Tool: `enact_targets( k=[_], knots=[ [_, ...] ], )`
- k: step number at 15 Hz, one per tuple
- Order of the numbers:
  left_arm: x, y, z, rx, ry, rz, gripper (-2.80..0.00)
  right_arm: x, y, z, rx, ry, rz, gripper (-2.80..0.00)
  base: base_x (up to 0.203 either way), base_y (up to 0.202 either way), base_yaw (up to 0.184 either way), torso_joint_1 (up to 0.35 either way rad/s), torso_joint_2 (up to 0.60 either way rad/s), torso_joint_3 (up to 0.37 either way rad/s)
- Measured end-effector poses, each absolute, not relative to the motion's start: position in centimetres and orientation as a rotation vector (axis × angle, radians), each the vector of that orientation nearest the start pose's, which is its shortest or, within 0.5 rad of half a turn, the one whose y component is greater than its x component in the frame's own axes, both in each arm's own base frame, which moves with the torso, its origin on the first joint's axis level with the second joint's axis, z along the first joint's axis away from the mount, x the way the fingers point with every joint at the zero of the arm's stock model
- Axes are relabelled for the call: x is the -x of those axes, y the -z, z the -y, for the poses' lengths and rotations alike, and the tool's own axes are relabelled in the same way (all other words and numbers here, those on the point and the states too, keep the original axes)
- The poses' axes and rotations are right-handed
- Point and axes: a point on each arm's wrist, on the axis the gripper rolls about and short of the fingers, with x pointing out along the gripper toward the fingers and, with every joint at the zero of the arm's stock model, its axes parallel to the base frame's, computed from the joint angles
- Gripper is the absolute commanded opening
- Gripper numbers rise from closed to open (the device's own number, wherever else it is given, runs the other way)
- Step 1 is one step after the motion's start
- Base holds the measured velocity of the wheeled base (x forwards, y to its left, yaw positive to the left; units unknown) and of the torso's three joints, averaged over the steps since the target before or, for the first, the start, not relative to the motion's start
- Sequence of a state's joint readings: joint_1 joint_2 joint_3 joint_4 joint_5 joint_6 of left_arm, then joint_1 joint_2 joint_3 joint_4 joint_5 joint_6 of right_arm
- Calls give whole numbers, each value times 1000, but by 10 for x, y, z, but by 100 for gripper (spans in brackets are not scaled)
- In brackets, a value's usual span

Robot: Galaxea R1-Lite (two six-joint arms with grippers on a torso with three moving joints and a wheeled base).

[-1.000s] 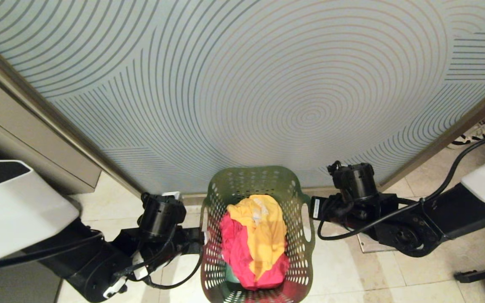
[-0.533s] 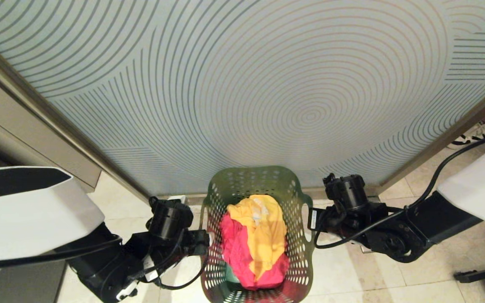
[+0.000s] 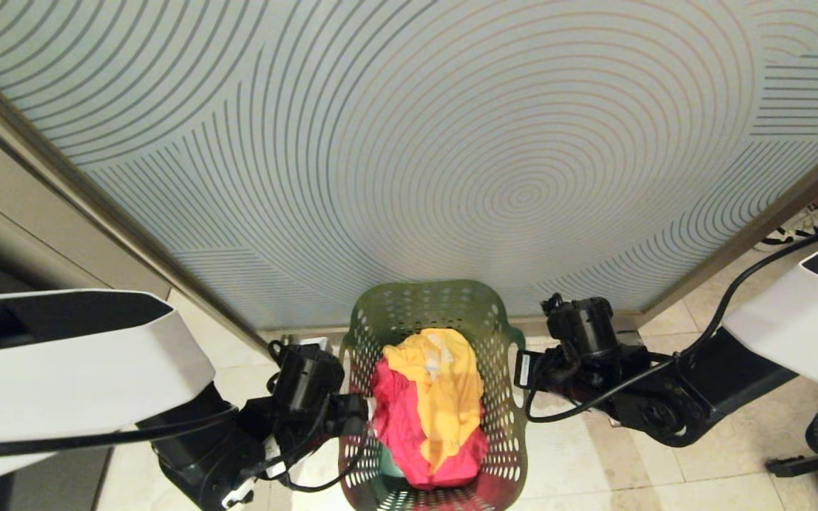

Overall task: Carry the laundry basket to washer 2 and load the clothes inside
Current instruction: Pick up the clothes basket and put it beside the washing machine

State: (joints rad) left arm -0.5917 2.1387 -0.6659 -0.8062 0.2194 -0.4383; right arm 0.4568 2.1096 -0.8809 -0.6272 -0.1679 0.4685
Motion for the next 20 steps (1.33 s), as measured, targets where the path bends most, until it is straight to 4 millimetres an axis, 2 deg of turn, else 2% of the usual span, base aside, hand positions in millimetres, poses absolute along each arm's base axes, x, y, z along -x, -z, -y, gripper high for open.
enact_targets(
  k=[8, 13, 18, 19, 20],
  knots=[
    [-276, -12, 195, 253, 292, -756, 0, -328, -52, -162, -312, -272, -585, -280, 0, 0, 0, 0, 0, 0],
    [-267, -11, 205, 318, 324, -794, 0, -315, -47, -159, -328, -330, -558, -280, 0, 0, 0, 0, 0, 0],
    [-260, -9, 212, 309, 343, -808, 0, -296, -39, -155, -278, -321, -591, -280, 0, 0, 0, 0, 0, 0],
    [-260, -9, 212, 306, 343, -810, 0, -292, -41, -153, -267, -305, -588, 0, 0, 0, 0, 0, 0, 0],
    [-260, -8, 212, 303, 342, -812, 0, -288, -45, -151, -260, -287, -582, 0, 0, 0, 0, 0, 0, 0]
  ],
)
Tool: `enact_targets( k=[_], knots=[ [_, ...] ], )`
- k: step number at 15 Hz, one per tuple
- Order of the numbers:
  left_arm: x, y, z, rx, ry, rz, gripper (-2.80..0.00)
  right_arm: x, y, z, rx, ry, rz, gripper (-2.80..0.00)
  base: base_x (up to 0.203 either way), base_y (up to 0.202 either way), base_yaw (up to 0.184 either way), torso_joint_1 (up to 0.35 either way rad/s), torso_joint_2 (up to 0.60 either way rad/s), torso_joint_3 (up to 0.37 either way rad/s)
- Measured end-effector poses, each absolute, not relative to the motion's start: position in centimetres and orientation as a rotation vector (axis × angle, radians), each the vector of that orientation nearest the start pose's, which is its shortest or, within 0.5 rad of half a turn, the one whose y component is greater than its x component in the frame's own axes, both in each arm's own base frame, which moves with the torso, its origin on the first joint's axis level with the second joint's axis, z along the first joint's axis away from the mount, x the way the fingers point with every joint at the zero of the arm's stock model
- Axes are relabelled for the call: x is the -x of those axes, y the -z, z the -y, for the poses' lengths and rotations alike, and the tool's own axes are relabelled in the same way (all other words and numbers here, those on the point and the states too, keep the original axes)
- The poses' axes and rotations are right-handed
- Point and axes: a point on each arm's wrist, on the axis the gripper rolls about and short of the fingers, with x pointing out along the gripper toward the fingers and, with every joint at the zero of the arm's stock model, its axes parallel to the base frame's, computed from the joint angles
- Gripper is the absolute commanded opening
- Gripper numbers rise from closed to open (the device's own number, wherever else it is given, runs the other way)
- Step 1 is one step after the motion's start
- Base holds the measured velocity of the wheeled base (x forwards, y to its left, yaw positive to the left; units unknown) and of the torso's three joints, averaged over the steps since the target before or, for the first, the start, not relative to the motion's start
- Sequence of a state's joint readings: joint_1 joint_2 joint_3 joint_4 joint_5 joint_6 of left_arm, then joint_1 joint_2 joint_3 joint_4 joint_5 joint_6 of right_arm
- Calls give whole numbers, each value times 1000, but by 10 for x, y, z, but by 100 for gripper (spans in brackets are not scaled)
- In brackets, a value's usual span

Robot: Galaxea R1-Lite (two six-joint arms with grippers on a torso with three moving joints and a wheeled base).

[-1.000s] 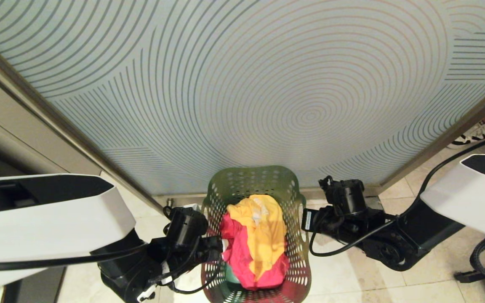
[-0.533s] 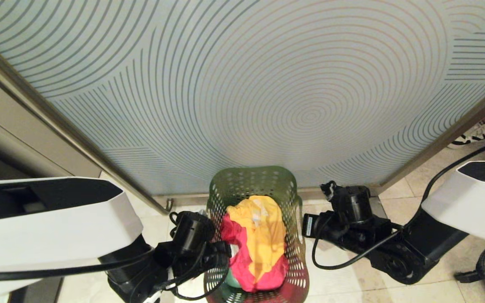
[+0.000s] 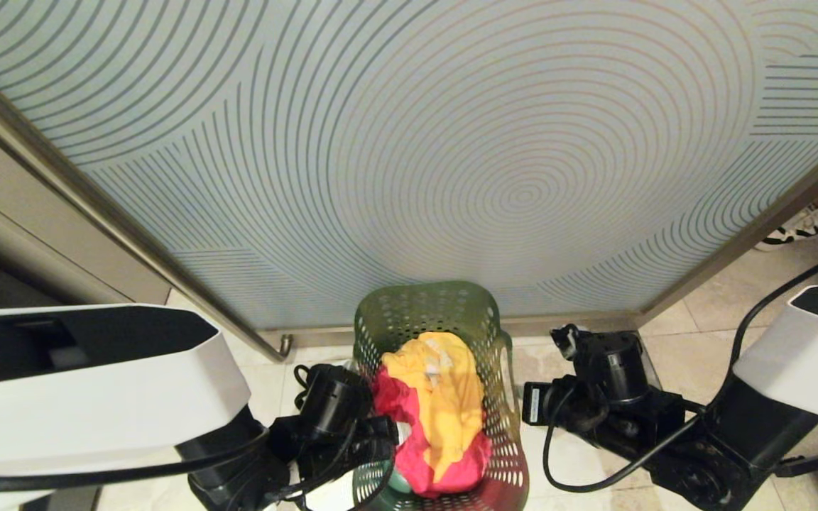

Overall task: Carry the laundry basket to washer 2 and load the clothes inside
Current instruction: Pick up the clothes basket and put it beside the washing machine

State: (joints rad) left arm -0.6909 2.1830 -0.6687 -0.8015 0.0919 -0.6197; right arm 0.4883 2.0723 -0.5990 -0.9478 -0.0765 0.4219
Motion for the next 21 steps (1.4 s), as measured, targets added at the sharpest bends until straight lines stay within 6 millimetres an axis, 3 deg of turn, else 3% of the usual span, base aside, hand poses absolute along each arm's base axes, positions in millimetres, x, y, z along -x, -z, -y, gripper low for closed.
enact_targets(
  k=[4, 7, 11, 16, 21],
  knots=[
    [-258, -8, 213, 299, 346, -814, 0, -264, -79, -144, -234, -264, -601, 0, 0, 0, 0, 0, 0, 0],
    [-255, -8, 215, 295, 352, -819, 0, -258, -88, -143, -237, -262, -606, 0, 0, 0, 0, 0, 0, 0],
    [-253, -7, 214, 292, 351, -822, 0, -269, -77, -145, -245, -248, -575, 0, 0, 0, 0, 0, 0, 0],
    [-253, -7, 214, 293, 353, -820, 0, -296, -46, -138, -238, -230, -534, 0, 0, 0, 0, 0, 0, 0],
    [-254, -9, 221, 296, 380, -814, 0, -311, -41, -141, -240, -267, -500, 0, 0, 0, 0, 0, 0, 0]
  ],
)
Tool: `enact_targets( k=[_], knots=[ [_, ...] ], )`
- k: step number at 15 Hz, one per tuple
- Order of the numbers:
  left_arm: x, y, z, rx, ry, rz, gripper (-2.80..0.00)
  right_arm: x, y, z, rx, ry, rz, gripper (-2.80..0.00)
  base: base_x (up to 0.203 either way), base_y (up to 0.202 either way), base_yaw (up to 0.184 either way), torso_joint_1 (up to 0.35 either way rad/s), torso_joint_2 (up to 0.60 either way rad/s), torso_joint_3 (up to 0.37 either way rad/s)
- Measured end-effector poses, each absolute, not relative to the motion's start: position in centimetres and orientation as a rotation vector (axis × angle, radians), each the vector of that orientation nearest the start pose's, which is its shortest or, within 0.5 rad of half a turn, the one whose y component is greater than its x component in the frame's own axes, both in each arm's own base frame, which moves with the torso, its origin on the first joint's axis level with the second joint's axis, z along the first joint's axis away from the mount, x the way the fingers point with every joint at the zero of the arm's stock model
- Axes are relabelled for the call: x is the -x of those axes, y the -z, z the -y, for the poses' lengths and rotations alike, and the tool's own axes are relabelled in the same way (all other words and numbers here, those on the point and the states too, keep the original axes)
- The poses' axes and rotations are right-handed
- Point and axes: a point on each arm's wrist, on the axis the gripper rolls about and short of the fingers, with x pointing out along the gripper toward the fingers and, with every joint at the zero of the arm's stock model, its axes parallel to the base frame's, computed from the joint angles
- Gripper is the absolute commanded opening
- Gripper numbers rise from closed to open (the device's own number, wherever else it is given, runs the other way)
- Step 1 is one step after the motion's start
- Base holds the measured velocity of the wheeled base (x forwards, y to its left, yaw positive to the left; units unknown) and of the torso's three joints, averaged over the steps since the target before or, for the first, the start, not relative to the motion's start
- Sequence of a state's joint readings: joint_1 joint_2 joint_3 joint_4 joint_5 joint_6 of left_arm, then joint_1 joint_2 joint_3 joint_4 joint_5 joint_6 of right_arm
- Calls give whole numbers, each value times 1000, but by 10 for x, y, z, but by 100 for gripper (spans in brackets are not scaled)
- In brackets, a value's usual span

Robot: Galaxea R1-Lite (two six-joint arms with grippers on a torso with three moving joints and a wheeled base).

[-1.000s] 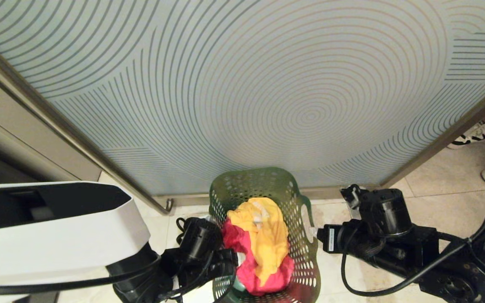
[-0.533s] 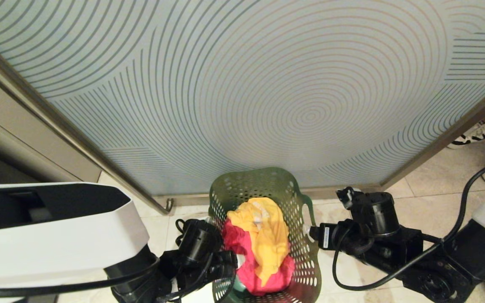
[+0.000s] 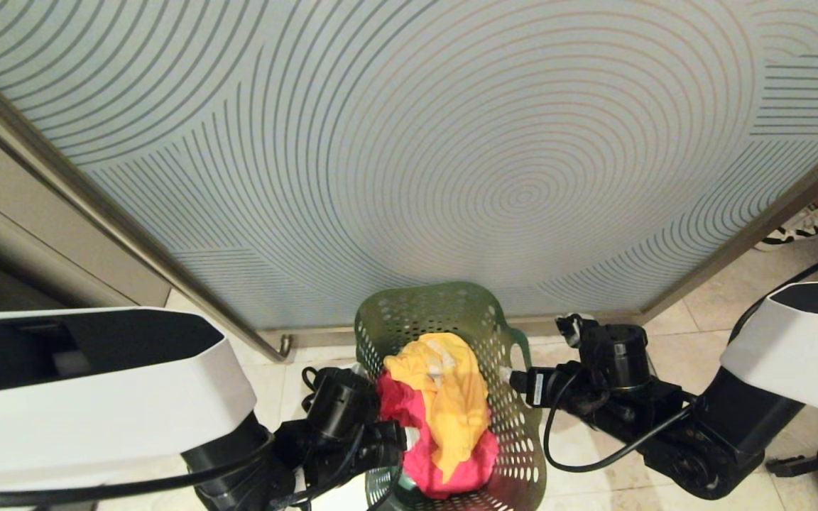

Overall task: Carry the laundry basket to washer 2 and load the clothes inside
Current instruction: Pick up the clothes basket and put it beside the washing machine

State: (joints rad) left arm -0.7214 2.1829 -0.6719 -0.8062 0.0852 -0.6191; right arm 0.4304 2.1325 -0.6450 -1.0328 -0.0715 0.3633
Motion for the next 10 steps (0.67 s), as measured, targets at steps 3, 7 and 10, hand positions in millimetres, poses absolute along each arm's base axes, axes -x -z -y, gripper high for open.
enact_targets(
  k=[3, 7, 10],
  knots=[
    [-253, -10, 224, 300, 403, -820, 0, -314, -42, -144, -243, -320, -501, 0, 0, 0, 0, 0, 0, 0],
    [-252, -10, 226, 300, 412, -818, 0, -319, -47, -150, -259, -425, -494, 0, 0, 0, 0, 0, 0, 0],
    [-251, -8, 228, 295, 411, -821, 0, -319, -48, -152, -246, -514, -497, 0, 0, 0, 0, 0, 0, 0]
  ],
)
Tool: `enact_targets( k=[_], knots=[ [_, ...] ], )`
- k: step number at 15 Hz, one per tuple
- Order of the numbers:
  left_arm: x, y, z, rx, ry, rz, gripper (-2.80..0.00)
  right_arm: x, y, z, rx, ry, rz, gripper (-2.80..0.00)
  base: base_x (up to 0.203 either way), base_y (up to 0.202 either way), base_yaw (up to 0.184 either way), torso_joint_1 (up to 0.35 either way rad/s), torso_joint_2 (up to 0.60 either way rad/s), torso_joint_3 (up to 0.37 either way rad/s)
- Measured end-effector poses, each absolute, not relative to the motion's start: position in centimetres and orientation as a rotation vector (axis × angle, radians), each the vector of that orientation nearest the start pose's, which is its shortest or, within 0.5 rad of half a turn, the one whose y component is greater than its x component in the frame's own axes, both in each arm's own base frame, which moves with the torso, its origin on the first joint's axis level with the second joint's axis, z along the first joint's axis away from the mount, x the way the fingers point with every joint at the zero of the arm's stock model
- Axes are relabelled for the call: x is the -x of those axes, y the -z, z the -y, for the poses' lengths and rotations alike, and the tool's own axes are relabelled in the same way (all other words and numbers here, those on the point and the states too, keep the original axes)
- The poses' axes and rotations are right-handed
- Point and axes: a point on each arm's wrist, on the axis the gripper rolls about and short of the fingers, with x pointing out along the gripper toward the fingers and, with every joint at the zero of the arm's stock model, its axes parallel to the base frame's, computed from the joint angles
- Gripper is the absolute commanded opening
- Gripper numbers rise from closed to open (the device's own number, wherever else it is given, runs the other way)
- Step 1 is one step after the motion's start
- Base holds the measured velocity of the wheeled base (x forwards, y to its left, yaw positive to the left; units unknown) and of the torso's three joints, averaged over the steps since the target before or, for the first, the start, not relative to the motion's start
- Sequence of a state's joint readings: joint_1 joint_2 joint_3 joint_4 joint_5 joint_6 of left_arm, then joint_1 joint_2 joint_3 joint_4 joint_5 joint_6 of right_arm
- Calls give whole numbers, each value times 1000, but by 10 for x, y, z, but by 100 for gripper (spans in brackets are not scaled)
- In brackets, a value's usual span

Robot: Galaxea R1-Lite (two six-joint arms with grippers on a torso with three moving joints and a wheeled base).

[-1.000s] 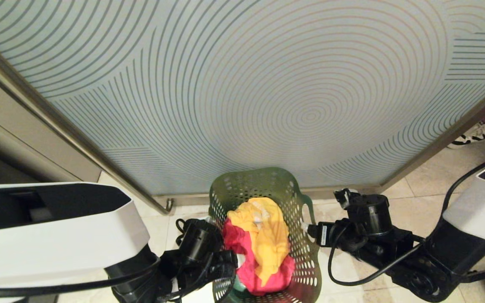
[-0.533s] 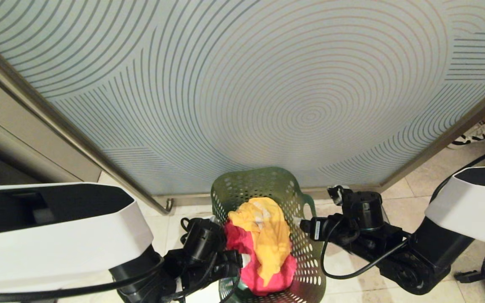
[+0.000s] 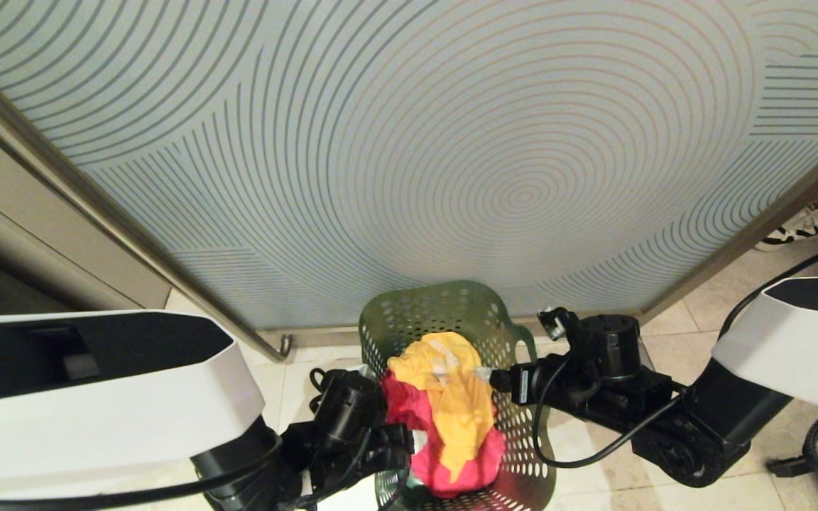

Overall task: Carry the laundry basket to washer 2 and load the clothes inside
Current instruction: Pick up the clothes basket and put it beside the washing machine

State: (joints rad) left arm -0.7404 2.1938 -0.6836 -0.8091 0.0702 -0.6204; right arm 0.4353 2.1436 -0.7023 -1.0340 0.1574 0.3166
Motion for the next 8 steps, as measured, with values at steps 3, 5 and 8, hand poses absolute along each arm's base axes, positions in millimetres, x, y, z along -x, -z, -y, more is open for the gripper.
enact_targets(
  k=[3, 5, 8],
  knots=[
    [-251, -7, 228, 291, 410, -823, 0, -318, -49, -154, -243, -592, -505, 0, 0, 0, 0, 0, 0, 0],
    [-250, -6, 228, 290, 410, -825, 0, -316, -46, -153, -239, -618, -517, 0, 0, 0, 0, 0, 0, 0],
    [-248, -6, 231, 286, 420, -825, 0, -316, -40, -153, -234, -612, -534, 0, 0, 0, 0, 0, 0, 0]
  ],
)
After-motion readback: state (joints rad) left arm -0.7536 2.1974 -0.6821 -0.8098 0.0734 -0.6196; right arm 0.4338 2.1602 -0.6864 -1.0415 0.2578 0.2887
